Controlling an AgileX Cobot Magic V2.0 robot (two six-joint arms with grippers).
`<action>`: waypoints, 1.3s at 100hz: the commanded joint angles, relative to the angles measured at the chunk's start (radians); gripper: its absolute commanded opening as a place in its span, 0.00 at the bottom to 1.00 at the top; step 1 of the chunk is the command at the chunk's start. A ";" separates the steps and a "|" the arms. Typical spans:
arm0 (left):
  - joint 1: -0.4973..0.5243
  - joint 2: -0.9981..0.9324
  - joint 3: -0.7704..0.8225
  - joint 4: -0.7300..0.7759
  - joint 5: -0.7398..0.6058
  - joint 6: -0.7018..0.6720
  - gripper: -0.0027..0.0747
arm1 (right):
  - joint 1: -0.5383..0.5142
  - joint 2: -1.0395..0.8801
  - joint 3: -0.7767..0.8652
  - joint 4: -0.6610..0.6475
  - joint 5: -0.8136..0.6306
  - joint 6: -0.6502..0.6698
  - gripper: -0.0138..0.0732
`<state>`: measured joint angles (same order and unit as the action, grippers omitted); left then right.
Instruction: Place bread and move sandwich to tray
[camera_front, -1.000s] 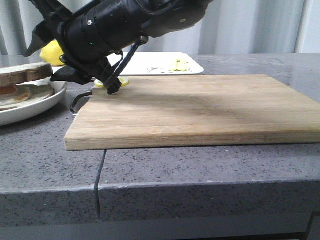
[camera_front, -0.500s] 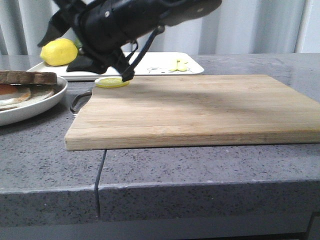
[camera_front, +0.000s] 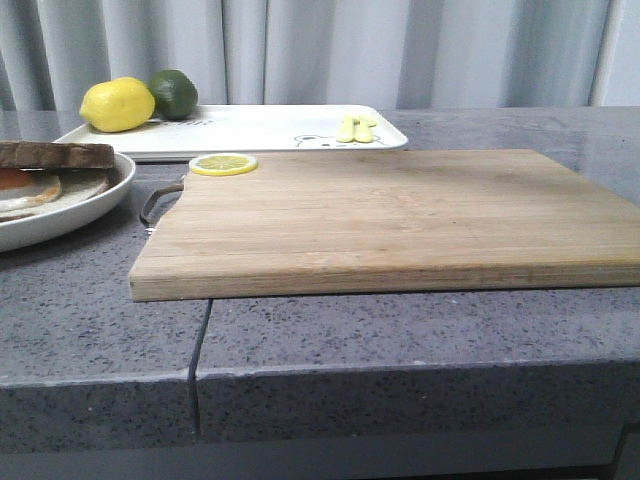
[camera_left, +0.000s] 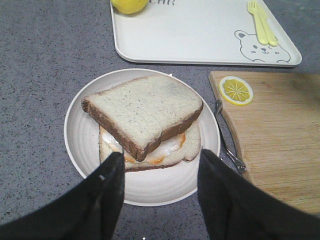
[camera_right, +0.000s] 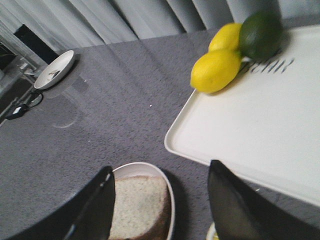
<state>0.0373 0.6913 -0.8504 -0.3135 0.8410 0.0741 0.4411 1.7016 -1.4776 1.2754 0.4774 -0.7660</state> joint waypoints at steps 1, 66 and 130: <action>0.002 0.006 -0.035 -0.026 -0.068 0.000 0.44 | -0.054 -0.126 -0.029 -0.091 0.021 -0.019 0.65; 0.002 0.006 -0.035 -0.026 -0.068 0.000 0.44 | -0.353 -0.690 0.550 -0.239 -0.266 -0.336 0.65; 0.002 0.006 -0.035 -0.026 -0.068 0.000 0.44 | -0.353 -0.963 0.851 -0.239 -0.447 -0.342 0.65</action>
<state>0.0373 0.6913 -0.8504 -0.3135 0.8410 0.0741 0.0947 0.7446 -0.6001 1.0216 0.0841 -1.0976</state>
